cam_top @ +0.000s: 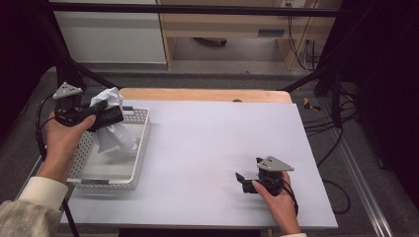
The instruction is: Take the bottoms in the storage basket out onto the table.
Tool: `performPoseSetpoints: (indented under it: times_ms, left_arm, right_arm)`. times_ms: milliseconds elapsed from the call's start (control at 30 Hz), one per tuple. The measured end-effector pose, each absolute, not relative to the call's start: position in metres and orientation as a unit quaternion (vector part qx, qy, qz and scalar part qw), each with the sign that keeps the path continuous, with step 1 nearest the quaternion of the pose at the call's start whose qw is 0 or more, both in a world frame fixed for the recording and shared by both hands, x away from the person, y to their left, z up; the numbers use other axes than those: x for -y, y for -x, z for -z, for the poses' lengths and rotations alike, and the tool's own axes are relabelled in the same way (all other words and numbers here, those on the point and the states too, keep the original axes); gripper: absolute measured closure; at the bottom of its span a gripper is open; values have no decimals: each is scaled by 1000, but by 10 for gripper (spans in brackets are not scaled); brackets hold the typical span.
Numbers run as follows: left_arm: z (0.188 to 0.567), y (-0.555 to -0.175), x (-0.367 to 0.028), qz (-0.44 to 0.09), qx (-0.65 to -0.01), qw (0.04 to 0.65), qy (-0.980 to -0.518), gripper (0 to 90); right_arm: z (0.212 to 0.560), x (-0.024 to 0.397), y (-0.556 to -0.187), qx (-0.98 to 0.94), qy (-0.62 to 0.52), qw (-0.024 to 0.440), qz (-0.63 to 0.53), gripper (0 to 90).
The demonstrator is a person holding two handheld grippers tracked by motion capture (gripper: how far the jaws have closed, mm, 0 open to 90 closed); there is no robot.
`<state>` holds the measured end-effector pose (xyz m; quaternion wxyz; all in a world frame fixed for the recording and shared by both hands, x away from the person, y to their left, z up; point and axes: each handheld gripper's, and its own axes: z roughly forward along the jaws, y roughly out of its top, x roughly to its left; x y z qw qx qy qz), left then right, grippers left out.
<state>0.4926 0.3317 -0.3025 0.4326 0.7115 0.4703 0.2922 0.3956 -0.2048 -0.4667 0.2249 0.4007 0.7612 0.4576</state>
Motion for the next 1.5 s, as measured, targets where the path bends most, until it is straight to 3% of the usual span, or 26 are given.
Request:
performPoseSetpoints:
  times_ms: [1500]
  left_arm:
    - [274, -486, -306, -287, -444, 473, -705, 803]
  right_arm:
    - [466, 205, -396, -763, -397, 223, -459, 55]
